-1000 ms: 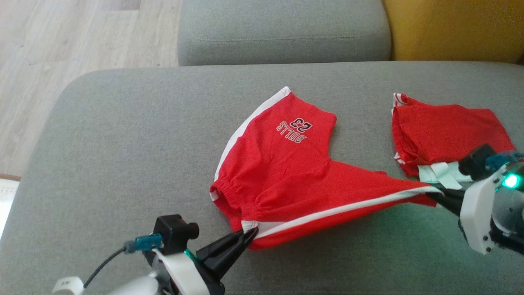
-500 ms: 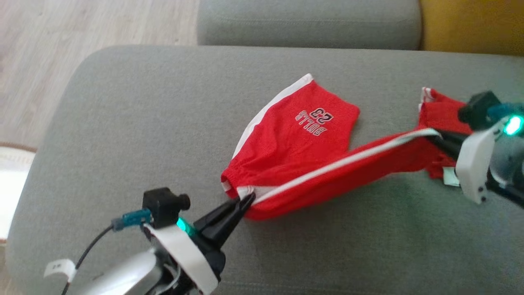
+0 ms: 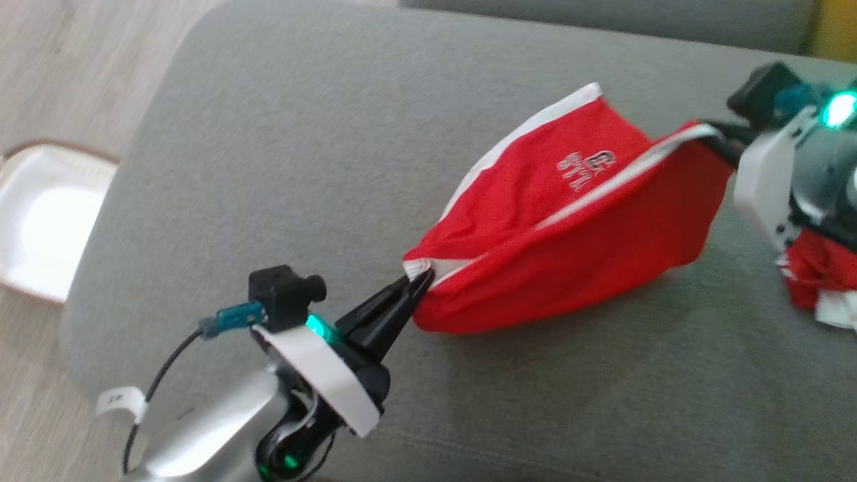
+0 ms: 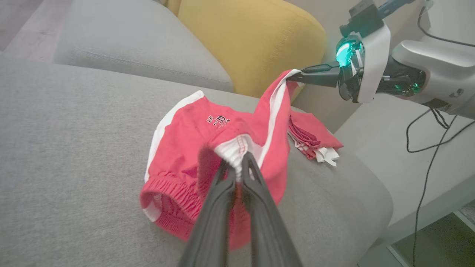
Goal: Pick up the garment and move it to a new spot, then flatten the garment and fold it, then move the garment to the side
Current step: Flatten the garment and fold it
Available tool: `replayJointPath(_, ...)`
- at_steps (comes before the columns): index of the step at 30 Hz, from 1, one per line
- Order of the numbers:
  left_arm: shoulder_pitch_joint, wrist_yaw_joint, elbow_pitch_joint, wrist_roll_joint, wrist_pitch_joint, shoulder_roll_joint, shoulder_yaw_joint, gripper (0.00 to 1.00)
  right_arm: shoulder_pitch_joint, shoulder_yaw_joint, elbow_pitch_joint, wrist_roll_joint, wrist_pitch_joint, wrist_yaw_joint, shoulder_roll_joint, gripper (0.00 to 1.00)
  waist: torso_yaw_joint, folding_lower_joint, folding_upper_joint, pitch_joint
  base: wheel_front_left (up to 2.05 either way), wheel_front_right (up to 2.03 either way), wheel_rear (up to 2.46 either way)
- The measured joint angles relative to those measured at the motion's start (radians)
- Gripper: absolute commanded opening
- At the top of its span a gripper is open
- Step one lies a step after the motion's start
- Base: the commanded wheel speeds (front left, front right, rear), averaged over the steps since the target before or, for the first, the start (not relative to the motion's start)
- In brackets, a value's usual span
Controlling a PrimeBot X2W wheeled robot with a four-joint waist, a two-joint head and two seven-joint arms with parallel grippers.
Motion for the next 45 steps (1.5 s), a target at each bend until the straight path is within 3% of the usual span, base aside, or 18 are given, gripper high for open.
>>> replayJointPath(14,-0.128,-0.017,0.156,0.012,-0.009,-0.165,0.061,0.00,-0.209,0.065,0.140,-0.077,0.019,0.000,0.017,0.00,0.135,0.0000,0.0000,0.161,0.00,0.00,0.00)
replayJointPath(22,-0.164,-0.018,0.194,0.040,-0.009,-0.204,0.070,0.00,-0.214,0.065,0.167,-0.122,0.028,0.000,0.034,0.00,0.170,0.0000,0.0000,0.227,0.00,0.00,0.00)
replayJointPath(23,-0.166,-0.018,0.198,0.040,-0.009,-0.203,0.068,0.00,-0.215,0.065,0.171,-0.141,0.017,0.000,0.038,1.00,0.171,0.0000,0.0000,0.233,0.00,0.00,0.00)
replayJointPath(24,-0.168,-0.018,0.204,0.040,-0.009,-0.203,0.066,0.26,-0.216,0.065,0.183,-0.148,0.006,0.000,0.042,1.00,0.172,0.0000,-0.0001,0.239,0.00,0.00,0.00)
replayJointPath(25,-0.168,-0.018,0.209,0.040,-0.009,-0.203,0.066,0.58,-0.217,0.065,0.200,-0.149,0.002,0.000,0.045,1.00,0.173,0.0001,-0.0001,0.242,0.00,0.00,0.00)
replayJointPath(26,-0.168,-0.018,0.216,0.045,-0.009,-0.202,0.067,1.00,-0.217,0.065,0.212,-0.155,-0.002,0.000,0.047,1.00,0.172,0.0001,0.0000,0.245,0.00,0.00,0.00)
replayJointPath(35,-0.168,-0.018,0.270,0.062,-0.009,-0.199,0.075,1.00,-0.236,0.054,0.367,-0.119,-0.141,0.000,0.094,1.00,0.145,0.0001,0.0000,0.228,0.00,0.00,0.00)
replayJointPath(41,-0.160,-0.018,0.273,0.067,-0.009,-0.177,0.140,1.00,-0.231,-0.077,0.519,-0.053,-0.314,0.000,0.155,1.00,0.110,0.0001,0.0000,0.182,0.00,0.00,0.00)
replayJointPath(45,-0.132,-0.018,0.271,0.083,-0.009,-0.161,0.217,1.00,-0.188,-0.189,0.597,0.006,-0.432,0.000,0.229,1.00,0.075,0.0001,0.0000,0.144,0.00,0.00,0.00)
